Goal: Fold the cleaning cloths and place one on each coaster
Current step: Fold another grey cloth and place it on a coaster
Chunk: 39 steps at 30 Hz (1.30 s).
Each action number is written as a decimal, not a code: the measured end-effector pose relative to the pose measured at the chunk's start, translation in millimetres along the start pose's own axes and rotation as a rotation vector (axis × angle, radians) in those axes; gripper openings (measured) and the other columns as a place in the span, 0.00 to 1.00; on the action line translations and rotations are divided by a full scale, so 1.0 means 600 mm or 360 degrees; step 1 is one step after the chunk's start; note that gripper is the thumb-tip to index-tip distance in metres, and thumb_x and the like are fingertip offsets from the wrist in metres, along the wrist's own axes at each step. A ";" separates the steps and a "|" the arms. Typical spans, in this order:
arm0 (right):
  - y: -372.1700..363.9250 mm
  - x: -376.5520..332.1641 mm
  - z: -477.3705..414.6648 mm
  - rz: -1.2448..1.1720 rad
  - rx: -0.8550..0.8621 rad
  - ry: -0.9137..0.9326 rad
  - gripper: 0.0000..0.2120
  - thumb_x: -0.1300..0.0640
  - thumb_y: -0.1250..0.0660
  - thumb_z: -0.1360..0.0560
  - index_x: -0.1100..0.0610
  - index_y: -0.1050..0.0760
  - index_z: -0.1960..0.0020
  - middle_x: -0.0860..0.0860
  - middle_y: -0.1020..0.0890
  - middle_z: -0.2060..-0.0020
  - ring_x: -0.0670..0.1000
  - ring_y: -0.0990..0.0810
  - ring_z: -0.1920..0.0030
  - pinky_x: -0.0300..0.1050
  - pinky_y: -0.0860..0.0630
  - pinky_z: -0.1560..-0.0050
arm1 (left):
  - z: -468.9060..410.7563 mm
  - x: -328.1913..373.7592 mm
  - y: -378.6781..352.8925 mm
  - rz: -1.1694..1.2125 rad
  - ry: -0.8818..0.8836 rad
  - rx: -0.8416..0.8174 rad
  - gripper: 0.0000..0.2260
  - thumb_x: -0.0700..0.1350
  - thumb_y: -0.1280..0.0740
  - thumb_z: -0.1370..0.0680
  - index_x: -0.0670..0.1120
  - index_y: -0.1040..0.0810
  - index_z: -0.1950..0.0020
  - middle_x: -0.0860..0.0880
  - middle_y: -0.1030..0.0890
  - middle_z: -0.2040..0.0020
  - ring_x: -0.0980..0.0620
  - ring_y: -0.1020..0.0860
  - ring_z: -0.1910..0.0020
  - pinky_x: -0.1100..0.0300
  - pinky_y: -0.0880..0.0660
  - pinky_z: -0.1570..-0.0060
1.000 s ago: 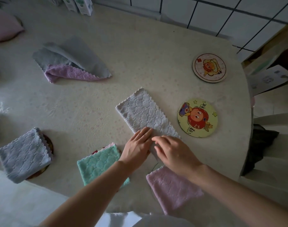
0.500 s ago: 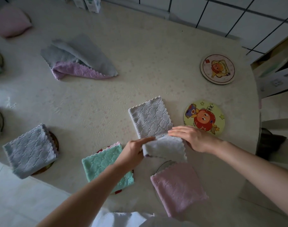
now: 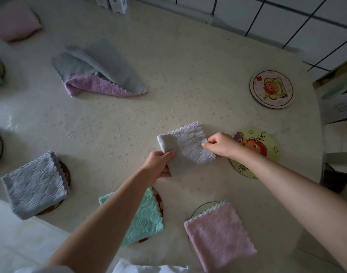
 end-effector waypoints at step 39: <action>-0.062 -0.003 0.101 0.0625 0.1014 0.0153 0.20 0.48 0.38 0.23 0.59 0.32 0.37 0.57 0.25 0.50 0.56 0.25 0.55 0.46 0.24 0.68 | 0.014 0.064 0.003 -0.2213 -0.1584 0.0470 0.26 0.56 0.46 0.21 0.47 0.37 0.25 0.48 0.37 0.24 0.44 0.41 0.25 0.43 0.44 0.27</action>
Point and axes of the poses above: each hand's wrist, its own z-axis away from the middle knuckle, its own y-axis out of the back of the hand, x = y × z, the point moved 7 cm from there along -z, towards the middle knuckle
